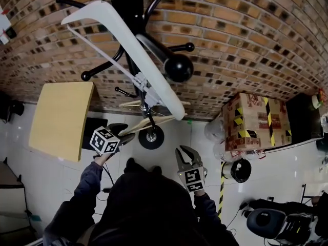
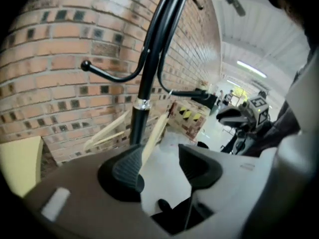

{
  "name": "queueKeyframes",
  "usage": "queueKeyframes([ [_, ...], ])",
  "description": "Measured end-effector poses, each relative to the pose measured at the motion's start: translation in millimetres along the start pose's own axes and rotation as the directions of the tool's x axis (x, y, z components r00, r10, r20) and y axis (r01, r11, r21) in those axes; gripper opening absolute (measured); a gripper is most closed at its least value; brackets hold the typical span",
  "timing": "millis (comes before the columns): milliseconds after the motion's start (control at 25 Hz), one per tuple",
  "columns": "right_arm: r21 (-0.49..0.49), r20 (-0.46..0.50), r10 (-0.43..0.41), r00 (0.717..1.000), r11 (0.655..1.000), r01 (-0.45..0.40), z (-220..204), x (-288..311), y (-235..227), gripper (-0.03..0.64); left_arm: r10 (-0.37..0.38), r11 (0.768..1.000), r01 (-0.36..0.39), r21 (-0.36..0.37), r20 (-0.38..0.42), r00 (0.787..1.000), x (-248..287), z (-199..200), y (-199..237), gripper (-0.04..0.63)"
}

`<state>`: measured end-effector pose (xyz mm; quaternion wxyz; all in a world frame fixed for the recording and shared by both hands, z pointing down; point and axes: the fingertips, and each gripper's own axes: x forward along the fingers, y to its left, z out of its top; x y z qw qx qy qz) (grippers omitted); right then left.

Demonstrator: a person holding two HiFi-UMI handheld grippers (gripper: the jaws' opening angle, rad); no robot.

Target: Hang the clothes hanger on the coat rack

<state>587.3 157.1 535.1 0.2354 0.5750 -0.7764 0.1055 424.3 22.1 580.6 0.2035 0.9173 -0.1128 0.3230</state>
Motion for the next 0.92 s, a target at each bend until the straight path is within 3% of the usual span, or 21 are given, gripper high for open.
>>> queueKeyframes([
  [120,0.03,0.024,-0.004,1.0,1.0,0.004,5,-7,4,0.049,-0.023,0.999,0.025,-0.028,0.075,0.997,-13,-1,-42,0.221],
  [320,0.043,0.046,0.007,0.999,0.999,-0.009,16,-3,7,0.044,-0.091,0.995,0.094,-0.024,0.107,0.99,-12,0,-88,0.221],
  [920,0.016,0.081,0.031,0.996,0.999,-0.032,31,-6,21,0.038,-0.163,0.987,0.161,0.027,0.107,0.981,-8,10,-126,0.213],
])
